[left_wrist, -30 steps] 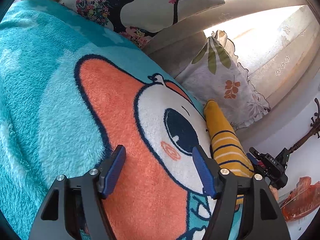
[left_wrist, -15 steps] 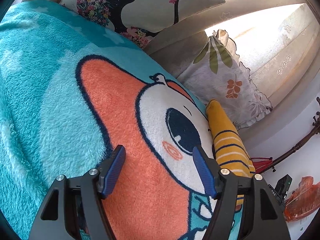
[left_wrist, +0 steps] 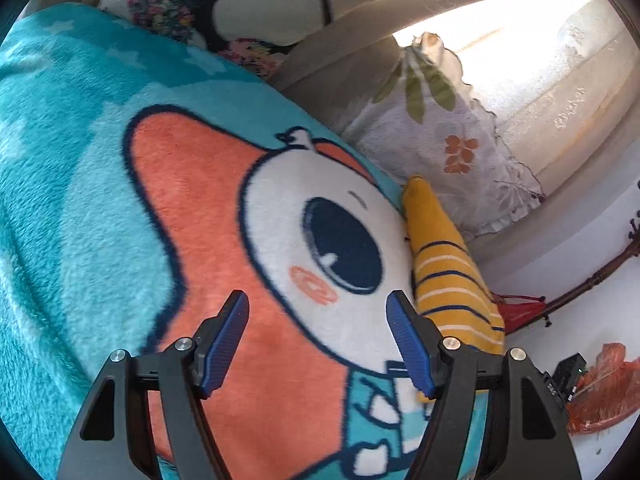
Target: Fold small clothes
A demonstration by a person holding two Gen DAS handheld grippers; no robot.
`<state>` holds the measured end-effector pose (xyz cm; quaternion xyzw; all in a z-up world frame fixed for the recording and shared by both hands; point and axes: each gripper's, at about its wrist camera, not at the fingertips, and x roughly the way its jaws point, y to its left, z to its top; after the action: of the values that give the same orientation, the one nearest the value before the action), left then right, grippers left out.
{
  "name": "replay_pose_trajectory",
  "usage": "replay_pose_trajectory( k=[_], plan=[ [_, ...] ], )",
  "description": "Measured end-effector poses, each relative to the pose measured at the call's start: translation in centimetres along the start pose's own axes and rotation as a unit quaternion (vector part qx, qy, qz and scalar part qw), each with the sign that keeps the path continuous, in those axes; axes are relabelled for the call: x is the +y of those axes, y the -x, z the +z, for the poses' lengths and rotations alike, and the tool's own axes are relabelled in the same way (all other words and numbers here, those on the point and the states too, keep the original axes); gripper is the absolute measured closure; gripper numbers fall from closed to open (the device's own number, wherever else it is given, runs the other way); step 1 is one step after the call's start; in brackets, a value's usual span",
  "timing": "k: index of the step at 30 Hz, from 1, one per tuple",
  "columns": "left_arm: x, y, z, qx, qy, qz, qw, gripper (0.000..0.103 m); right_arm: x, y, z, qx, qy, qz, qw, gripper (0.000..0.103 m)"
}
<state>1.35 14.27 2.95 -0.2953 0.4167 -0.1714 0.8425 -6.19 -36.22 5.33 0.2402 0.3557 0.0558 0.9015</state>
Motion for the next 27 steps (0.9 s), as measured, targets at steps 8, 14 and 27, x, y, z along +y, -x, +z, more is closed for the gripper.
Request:
replay_pose_trajectory(
  k=[8,14,27],
  plan=[
    [-9.7,-7.6,-0.2,0.102,-0.065,-0.054,0.9911,0.022,0.6,-6.8,4.1,0.045,-0.027,0.055,0.997,0.019],
    [-12.0,-16.0,-1.1,0.18,-0.054,-0.056,0.9805,0.023,0.8,-12.0,5.5,0.087,-0.047,0.072,0.992,0.019],
    [-14.6,-11.4,1.9,0.115,-0.094,-0.049,0.9877,0.05,5.7,-11.5,6.9,0.043,0.006,0.161,0.986,0.048]
  ],
)
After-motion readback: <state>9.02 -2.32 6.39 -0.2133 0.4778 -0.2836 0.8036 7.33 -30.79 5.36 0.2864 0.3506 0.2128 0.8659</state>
